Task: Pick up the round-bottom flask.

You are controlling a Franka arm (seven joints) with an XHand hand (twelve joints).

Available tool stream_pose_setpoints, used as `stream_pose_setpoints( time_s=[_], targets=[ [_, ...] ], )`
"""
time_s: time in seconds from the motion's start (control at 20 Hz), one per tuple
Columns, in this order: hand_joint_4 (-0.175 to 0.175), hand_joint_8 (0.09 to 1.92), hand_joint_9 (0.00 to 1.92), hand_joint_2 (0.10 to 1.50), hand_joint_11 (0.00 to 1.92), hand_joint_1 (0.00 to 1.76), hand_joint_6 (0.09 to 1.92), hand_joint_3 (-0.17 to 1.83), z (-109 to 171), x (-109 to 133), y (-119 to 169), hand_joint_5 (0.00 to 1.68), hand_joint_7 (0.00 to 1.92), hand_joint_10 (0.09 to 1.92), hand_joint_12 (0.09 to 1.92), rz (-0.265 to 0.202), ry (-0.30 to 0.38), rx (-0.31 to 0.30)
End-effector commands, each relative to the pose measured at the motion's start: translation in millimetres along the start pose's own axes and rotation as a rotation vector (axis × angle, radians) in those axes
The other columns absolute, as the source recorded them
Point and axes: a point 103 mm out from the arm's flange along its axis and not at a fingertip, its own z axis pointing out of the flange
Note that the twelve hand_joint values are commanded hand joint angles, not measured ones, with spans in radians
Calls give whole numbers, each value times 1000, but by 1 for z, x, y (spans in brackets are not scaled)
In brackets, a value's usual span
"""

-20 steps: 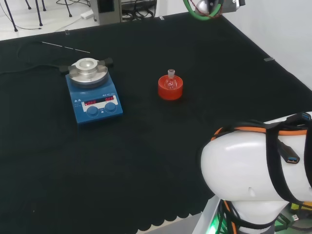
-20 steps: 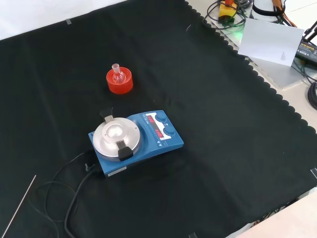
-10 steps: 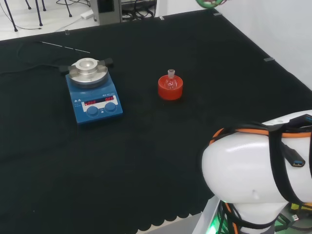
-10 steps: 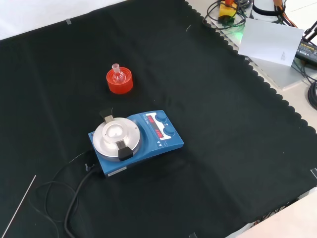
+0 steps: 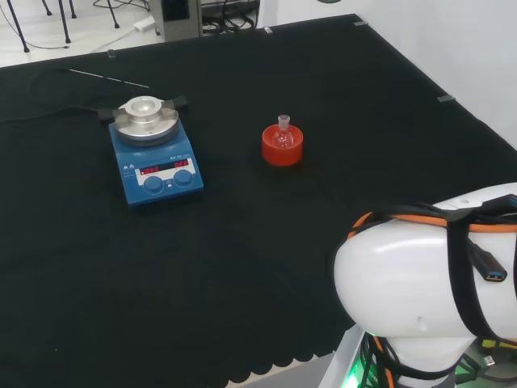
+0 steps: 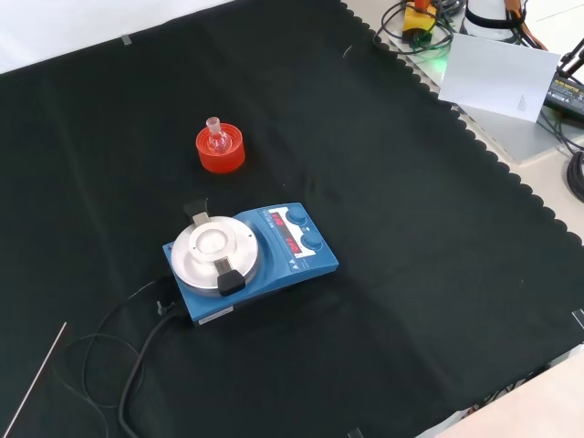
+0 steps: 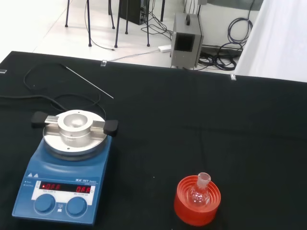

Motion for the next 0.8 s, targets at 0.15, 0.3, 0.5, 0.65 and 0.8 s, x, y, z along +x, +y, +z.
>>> stream_pose_setpoints(
  time_s=[0.15, 0.3, 0.5, 0.65, 0.8],
  targets=[
    [-23, 504, 191, 1200, 0, 393, 87, 218, 16, -31, 8, 410, 185, 615, 884, 88, 53, 29],
    [-30, 527, 211, 1140, 0, 490, 87, 239, 31, -41, 13, 407, 191, 629, 937, 113, 75, 32],
    [-35, 568, 239, 1005, 0, 570, 87, 423, 56, -52, 23, 400, 190, 645, 1012, 145, 122, 42],
    [-37, 581, 262, 935, 0, 617, 87, 507, 78, -59, 39, 394, 191, 653, 1054, 166, 182, 55],
    [-40, 588, 276, 891, 0, 646, 87, 556, 106, -67, 63, 400, 192, 658, 1074, 172, 218, 92]
  ],
)
